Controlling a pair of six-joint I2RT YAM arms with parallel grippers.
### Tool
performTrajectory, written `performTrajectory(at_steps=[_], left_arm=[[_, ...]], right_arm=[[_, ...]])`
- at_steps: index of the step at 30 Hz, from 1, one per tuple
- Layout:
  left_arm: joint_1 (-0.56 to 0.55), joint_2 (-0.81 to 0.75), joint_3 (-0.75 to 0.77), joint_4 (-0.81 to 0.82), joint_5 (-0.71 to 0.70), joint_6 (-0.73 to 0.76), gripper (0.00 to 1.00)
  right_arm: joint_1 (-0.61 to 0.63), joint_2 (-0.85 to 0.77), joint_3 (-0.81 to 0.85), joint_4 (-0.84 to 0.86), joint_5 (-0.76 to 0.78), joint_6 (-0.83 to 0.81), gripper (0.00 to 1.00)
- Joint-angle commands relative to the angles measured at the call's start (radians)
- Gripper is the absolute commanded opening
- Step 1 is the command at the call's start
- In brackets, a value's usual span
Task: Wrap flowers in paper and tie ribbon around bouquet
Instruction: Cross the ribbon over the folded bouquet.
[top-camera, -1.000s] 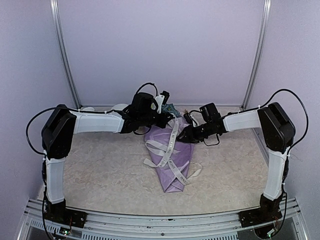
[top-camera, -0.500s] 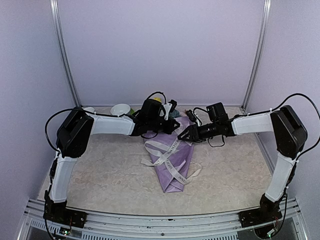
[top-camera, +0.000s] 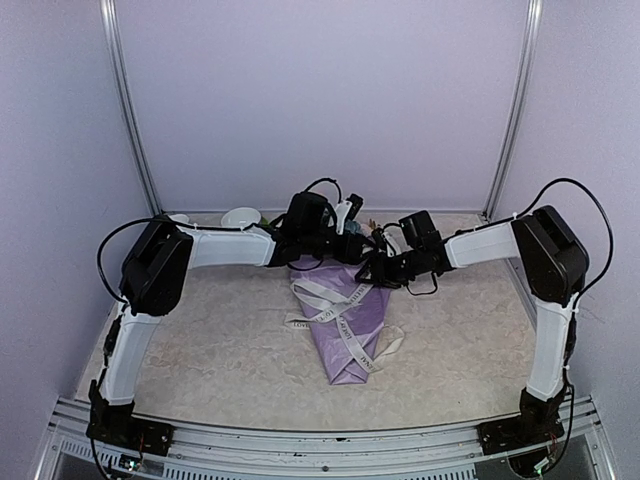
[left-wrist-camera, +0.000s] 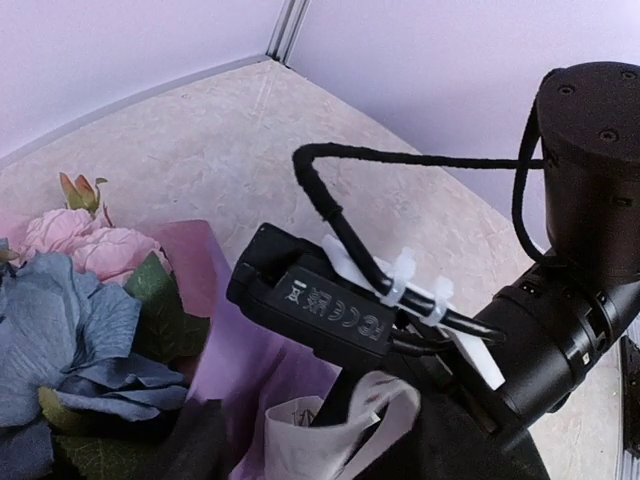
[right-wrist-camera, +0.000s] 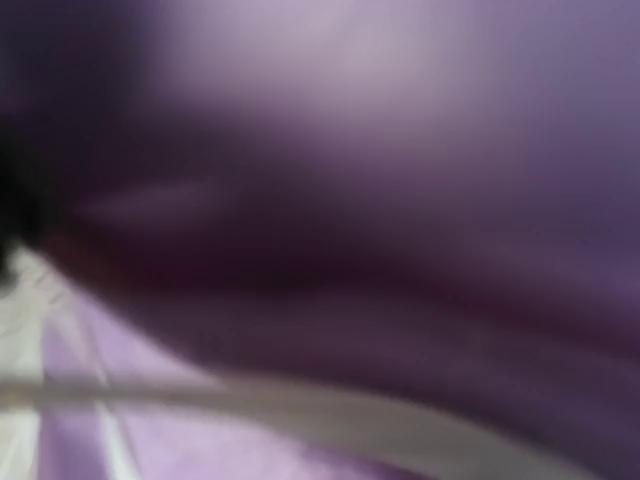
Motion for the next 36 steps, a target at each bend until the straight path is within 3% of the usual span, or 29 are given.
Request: performTrajectory(at_steps=[1,3,7,11,14,15,18,19,24,26,28,35,36], left_arm=[[-0.001,-0.062,-0.004,-0.095,-0.015,0.105,0.88],[0.003,-0.159,-0.083,-0.097,-0.027,0.182,0.98],[-0.003,-0.312,-0.164,-0.254,0.021,0.404,0.99],[-0.086,-0.393,-0.246,-0.432,-0.094,0.598,0.99],[-0.119,-0.421,-0.342,-0.464,-0.102,0.681,0.98],[-0.121,-0.425,-0.363,-0.474,-0.105,0.699,0.94],[-0.108,-0.414,-0.382,-0.506,-0.110,0.730,0.57],[-0.101,-0.404,-0.378,-0.511,-0.106,0.734,0.54],[-0.093,-0.301,-0.301,-0.631,-0.064,0.782,0.76],[-0.096,-0.260,-0.275,-0.655,-0.076,0.780,0.78],[-0.096,-0.228,-0.248,-0.659,-0.105,0.763,0.69],[-0.100,-0.258,-0.238,-0.601,-0.096,0.693,0.19],[-0.103,-0.278,-0.251,-0.577,-0.092,0.676,0.08]], right_arm=[[-0.005,0.046,0.033,-0.063,0.089,0.035,0.46],[-0.005,0.053,0.020,-0.060,0.071,0.032,0.46],[-0.005,0.056,-0.001,-0.057,0.057,0.022,0.46],[-0.005,0.065,-0.001,-0.052,0.029,0.021,0.46],[-0.005,0.074,0.006,-0.043,-0.005,0.030,0.45],[-0.005,0.075,0.006,-0.041,-0.012,0.031,0.45],[-0.002,0.071,0.004,-0.044,-0.019,0.024,0.45],[-0.002,0.068,0.004,-0.049,-0.017,0.016,0.45],[-0.001,0.061,0.004,-0.074,-0.008,-0.012,0.45],[0.000,0.056,0.004,-0.078,-0.006,-0.021,0.45],[-0.001,0.049,0.000,-0.080,-0.005,-0.027,0.45],[0.000,0.035,-0.010,-0.074,-0.011,-0.027,0.45],[-0.001,0.035,-0.011,-0.074,-0.011,-0.029,0.45]])
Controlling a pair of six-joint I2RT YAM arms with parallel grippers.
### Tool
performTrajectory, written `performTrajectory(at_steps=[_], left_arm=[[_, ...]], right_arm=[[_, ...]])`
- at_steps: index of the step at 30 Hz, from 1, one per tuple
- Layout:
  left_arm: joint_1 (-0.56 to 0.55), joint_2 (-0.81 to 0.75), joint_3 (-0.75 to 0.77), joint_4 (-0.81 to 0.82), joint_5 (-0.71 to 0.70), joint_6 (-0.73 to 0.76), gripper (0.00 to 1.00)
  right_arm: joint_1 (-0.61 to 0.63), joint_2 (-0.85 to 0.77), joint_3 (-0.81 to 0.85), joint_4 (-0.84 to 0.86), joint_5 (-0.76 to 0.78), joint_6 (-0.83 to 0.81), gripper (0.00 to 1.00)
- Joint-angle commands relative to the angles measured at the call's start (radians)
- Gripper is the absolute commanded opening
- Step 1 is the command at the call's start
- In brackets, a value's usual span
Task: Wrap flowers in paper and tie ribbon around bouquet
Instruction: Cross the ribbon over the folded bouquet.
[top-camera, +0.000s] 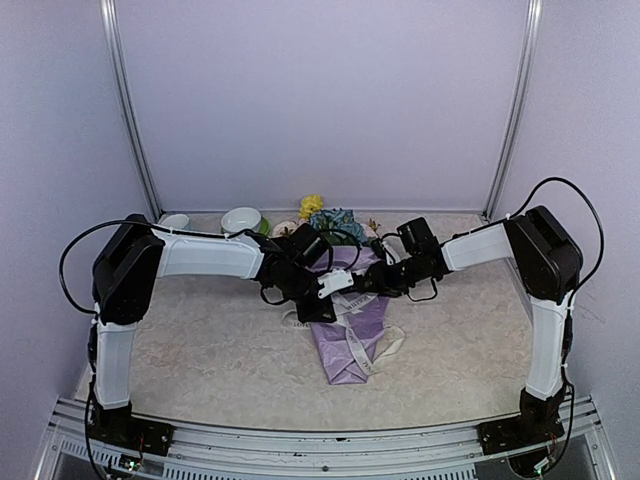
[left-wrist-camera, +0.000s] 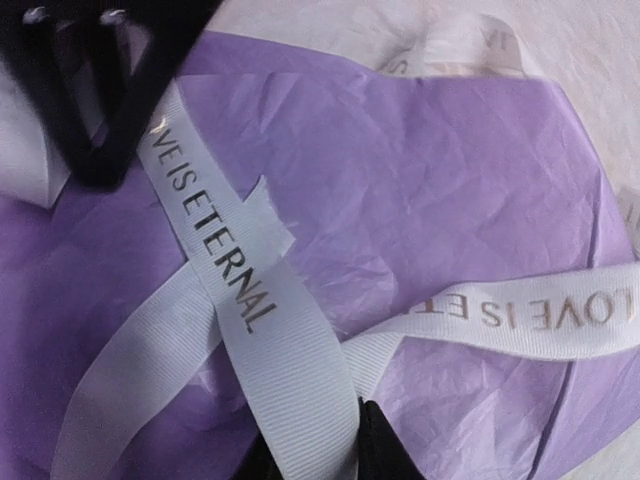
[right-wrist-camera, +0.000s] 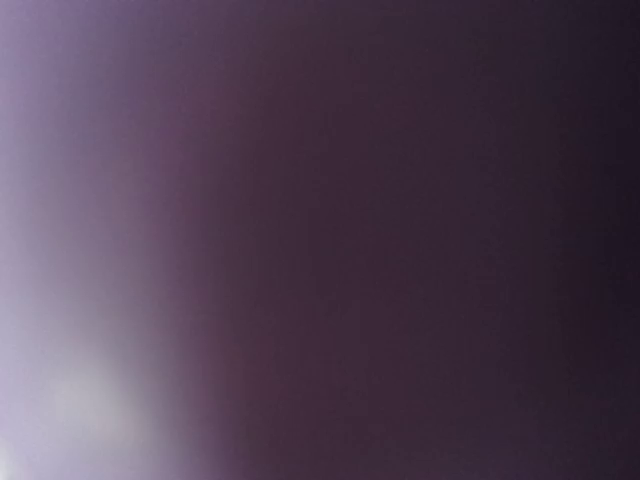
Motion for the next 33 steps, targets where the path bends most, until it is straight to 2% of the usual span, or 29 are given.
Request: performTrajectory(at_steps=[1,6,11,15,19,25,30,33], left_arm=[[-0.010,-0.086,-0.022,0.088,0.017,-0.052,0.00],[-0.018,-0.168,-0.053,0.158,0.006,-0.079,0.00],[-0.023,-0.255,-0.088,0.290,-0.056,-0.106,0.00],[-0.048,-0.313,-0.118,0.436,-0.257,-0.144,0.00],[-0.091,-0.326,-0.164,0.567,-0.476,-0.122,0.00],[-0.084,-0.237,-0.124,0.593,-0.574,-0.178,0.00],[-0.065,-0.116,-0.063,0.572,-0.611,-0.268,0.00],[-0.059,-0.041,-0.019,0.536,-0.633,-0.328,0.00]], right_arm=[[0.001,-0.015,-0.020,-0.026,-0.002,-0.012,0.45],[0.000,0.006,0.000,-0.061,0.000,-0.027,0.45],[0.006,0.018,0.010,-0.096,-0.035,-0.124,0.46],[0.026,0.010,0.008,-0.132,-0.058,-0.223,0.47],[0.054,0.002,-0.001,-0.161,-0.144,-0.306,0.46],[0.070,-0.040,-0.037,-0.210,-0.304,-0.427,0.45],[0.052,-0.069,-0.050,-0.245,-0.325,-0.444,0.45],[0.005,-0.093,-0.052,-0.227,-0.254,-0.377,0.45]])
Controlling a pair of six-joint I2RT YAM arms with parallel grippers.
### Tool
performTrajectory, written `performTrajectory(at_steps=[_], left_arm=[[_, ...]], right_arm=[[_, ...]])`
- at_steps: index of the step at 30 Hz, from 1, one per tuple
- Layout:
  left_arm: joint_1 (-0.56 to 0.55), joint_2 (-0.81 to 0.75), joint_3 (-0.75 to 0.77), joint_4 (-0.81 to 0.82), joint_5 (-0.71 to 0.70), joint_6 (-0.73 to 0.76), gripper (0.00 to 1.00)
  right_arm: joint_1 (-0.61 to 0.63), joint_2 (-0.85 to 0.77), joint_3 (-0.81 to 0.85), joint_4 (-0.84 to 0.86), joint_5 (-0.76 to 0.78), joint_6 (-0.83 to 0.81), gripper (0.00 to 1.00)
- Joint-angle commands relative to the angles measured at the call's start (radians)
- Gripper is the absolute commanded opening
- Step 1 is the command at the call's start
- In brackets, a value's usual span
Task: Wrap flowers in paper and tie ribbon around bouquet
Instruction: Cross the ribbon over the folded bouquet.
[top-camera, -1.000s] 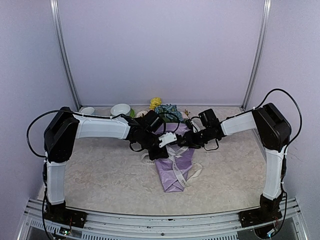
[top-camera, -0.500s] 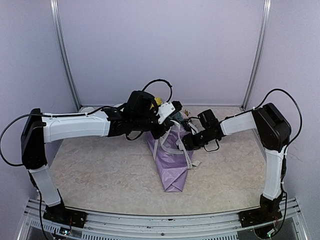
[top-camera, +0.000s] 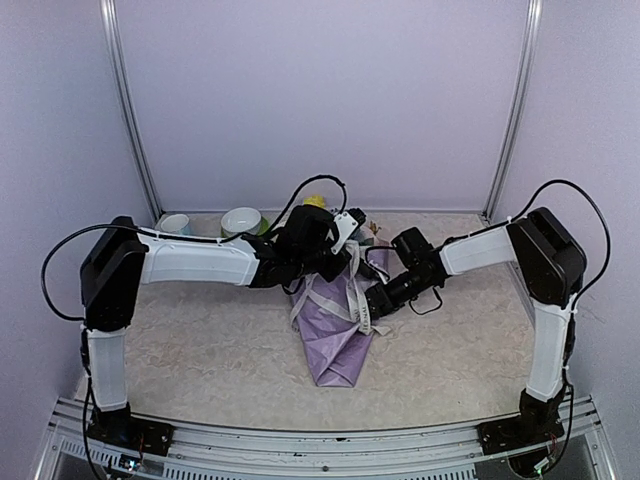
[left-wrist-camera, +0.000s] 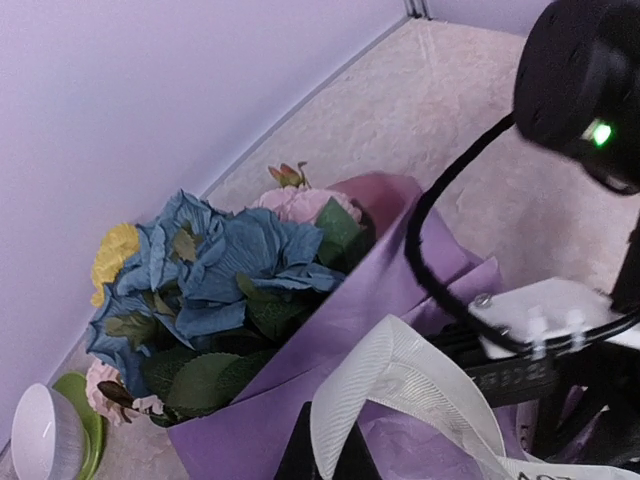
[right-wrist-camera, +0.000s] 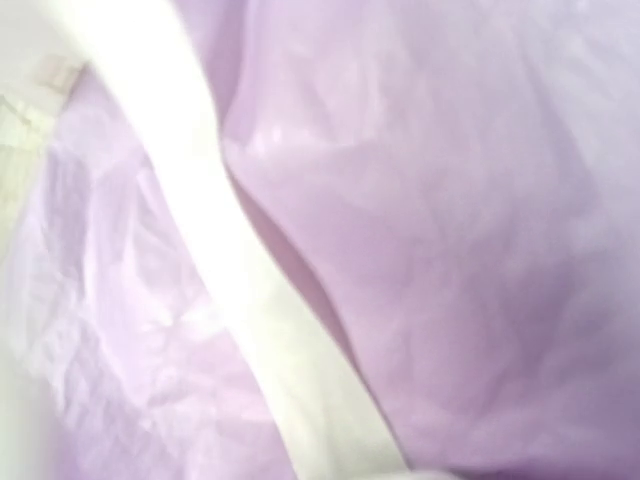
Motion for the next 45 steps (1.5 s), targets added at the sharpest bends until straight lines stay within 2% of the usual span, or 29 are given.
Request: performTrajectory(at_steps=[1,8,12,19,22,24,32,35,40,45], left_arm=[[0.011,0.104,0.065,-0.023,-0.061,-0.122,0.00],[0.006,0.176,0.058,-0.020,0.046,-0.213,0.00],[0.020,0.191,0.063,-0.006,0.082,-0.234,0.00],[0.055,0.189,0.030,0.027,0.167,-0.281,0.00],[0.053,0.199,0.033,0.027,0.194,-0.280,0.00],[0.054,0.202,0.035,0.026,0.196,-0.284,0.00],[0.056,0.200,0.026,0.032,0.213,-0.293,0.00],[0.058,0.203,0.026,0.035,0.215,-0.298,0.00],[0.056,0.202,0.023,0.035,0.222,-0.309,0.00],[0.056,0.196,0.020,0.032,0.217,-0.308,0.00]], right_arm=[[-0.070,-0.067,-0.020,-0.021,0.050,0.052,0.45],[-0.131,-0.134,-0.016,-0.025,0.202,0.136,0.46],[-0.136,-0.205,0.025,-0.085,0.393,0.164,0.43],[-0.008,-0.417,-0.060,0.036,0.516,0.155,0.39],[0.026,-0.481,-0.151,0.216,0.406,0.215,0.36],[0.028,-0.468,-0.187,0.298,0.338,0.284,0.35],[0.057,-0.307,-0.150,0.258,0.309,0.305,0.34],[0.058,-0.272,-0.132,0.223,0.345,0.298,0.35],[0.065,-0.255,-0.165,0.213,0.351,0.279,0.39],[0.080,-0.206,-0.148,0.174,0.344,0.235,0.49]])
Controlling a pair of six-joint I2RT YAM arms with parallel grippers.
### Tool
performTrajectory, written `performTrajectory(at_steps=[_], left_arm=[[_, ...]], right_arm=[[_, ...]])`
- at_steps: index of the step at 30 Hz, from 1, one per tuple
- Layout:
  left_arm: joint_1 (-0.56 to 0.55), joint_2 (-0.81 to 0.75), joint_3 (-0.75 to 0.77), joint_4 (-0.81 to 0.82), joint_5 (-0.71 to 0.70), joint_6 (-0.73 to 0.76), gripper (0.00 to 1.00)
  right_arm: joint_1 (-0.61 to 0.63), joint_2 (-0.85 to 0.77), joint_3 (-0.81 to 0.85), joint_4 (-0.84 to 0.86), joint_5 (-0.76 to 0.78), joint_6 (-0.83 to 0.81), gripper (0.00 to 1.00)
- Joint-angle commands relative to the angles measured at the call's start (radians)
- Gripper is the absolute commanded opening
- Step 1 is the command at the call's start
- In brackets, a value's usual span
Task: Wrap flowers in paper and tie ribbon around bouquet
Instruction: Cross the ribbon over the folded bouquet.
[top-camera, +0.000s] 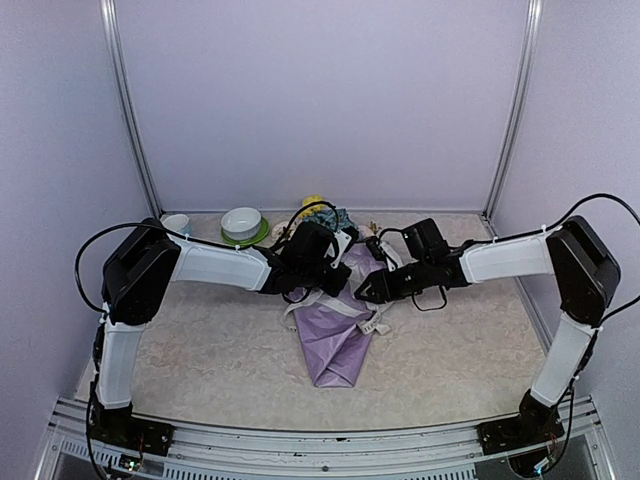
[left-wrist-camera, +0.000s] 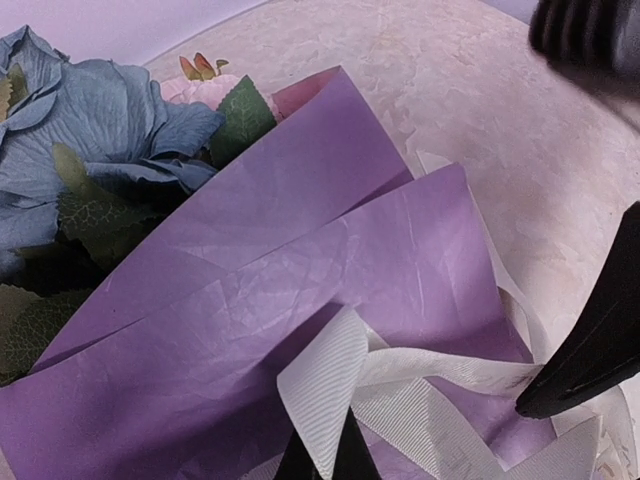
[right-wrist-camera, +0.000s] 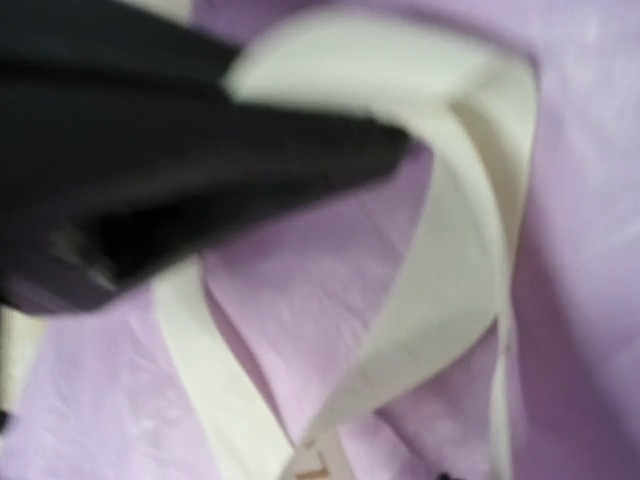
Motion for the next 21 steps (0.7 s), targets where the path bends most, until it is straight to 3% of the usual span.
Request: performTrajectory(at_steps=[1,5,9,11,17,21], left_arm=[[-0.003,0.010,-0.014,0.024,0.001,-0.008,0.01],[-0.003,0.012,-0.010,0.016,0.002,-0.004,0.01],[-0.005,0.004,-0.016,0.012,0.006,0.001,0.02],[-0.006,-0.016,-0.031,0.020,0.024,0.011,0.07],[0.005,-0.096,-0.081,0.080,0.144,0.034,0.46],[0.013,-0.171,-0.081,0.071,0.272,0.056,0.65]], right_arm=[[0.027,0.053,0.021,-0.060,0.017,-0.049,0.49],[0.036,0.091,0.044,-0.091,0.080,-0.060,0.44],[0.036,0.106,0.070,-0.102,0.095,-0.063,0.19],[0.036,0.097,0.068,-0.094,0.085,-0.059,0.10],[0.024,0.143,0.083,-0.122,0.116,-0.041,0.05],[0.010,0.181,0.082,-0.137,0.106,-0.029,0.05]])
